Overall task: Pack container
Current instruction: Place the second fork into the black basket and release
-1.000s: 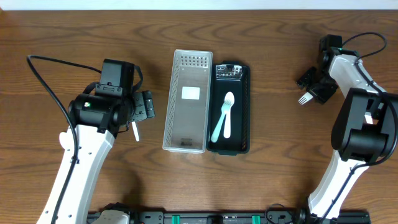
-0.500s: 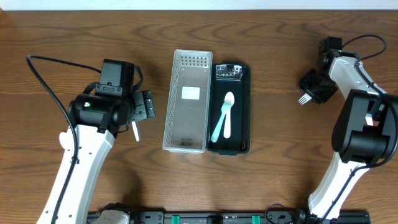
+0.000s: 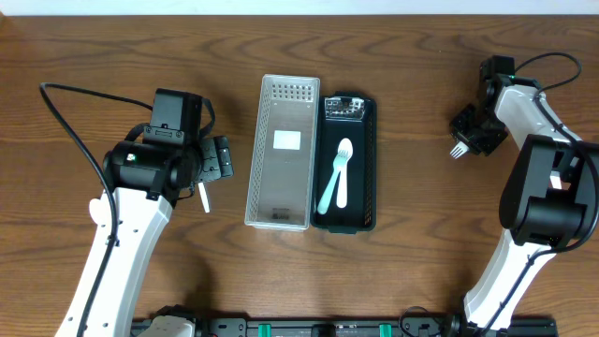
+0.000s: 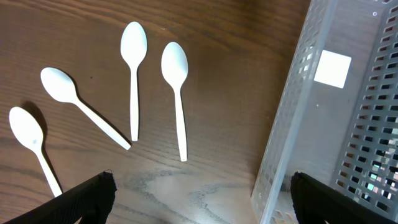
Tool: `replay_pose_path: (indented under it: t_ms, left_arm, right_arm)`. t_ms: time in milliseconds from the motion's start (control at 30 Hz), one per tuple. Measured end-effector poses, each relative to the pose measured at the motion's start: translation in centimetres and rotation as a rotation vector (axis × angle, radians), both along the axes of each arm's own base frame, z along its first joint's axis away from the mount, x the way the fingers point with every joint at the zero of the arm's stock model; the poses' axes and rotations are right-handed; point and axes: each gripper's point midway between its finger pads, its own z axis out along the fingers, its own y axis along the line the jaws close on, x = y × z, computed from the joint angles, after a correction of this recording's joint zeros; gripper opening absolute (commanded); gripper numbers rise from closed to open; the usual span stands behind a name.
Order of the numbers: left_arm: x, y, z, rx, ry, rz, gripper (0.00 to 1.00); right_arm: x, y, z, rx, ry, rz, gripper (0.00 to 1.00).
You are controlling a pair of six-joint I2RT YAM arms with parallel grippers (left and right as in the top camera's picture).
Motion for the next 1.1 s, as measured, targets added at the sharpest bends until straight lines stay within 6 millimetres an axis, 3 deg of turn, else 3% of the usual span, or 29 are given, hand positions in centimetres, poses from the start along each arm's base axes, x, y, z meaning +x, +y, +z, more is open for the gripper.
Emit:
replay_pose_path:
  t_ms: [267, 367, 433, 533, 600, 667, 733, 800, 900, 1000, 1100]
  left_arm:
    - [0.0, 0.0, 0.0, 0.0, 0.0, 0.001, 0.92]
    - [0.0, 0.0, 0.0, 0.0, 0.0, 0.001, 0.92]
    - [0.0, 0.0, 0.0, 0.0, 0.0, 0.001, 0.92]
    - [0.0, 0.0, 0.0, 0.0, 0.0, 0.002, 0.92]
    - [0.0, 0.0, 0.0, -0.001, 0.0, 0.003, 0.92]
    - [0.0, 0.0, 0.0, -0.001, 0.0, 0.003, 0.92]
    - [0.0, 0.0, 0.0, -0.001, 0.001, 0.003, 0.92]
    - [-0.2, 0.0, -0.1, 0.0, 0.007, 0.003, 0.92]
    - [-0.2, 0.0, -0.1, 0.0, 0.008, 0.003, 0.92]
    - [-0.2, 0.0, -0.1, 0.0, 0.008, 0.003, 0.92]
    - [-0.2, 0.0, -0.1, 0.0, 0.009, 0.003, 0.92]
  right_arm:
    - [-0.6, 0.4, 0.4, 0.003, 0.019, 0.014, 0.17]
    - [-0.1, 1.6, 1.8, -0.004, -0.009, 0.081, 0.19]
    - [0.5, 3.0, 4.2, -0.017, -0.062, 0.156, 0.21]
    - [2.2, 6.8, 10.3, -0.036, -0.213, 0.312, 0.23]
    - [2.6, 10.6, 15.3, -0.046, -0.337, 0.437, 0.24]
    - [1.8, 14.5, 19.0, -0.043, -0.422, 0.556, 0.24]
    - [0.4, 17.7, 20.8, -0.027, -0.449, 0.649, 0.25]
    - [-1.4, 21.1, 21.1, -0.005, -0.439, 0.745, 0.25]
    - [-3.5, 24.6, 19.4, 0.016, -0.37, 0.84, 0.25]
    - [-4.9, 26.6, 16.9, 0.02, -0.293, 0.88, 0.25]
    - [-5.9, 27.4, 14.2, 0.018, -0.215, 0.88, 0.25]
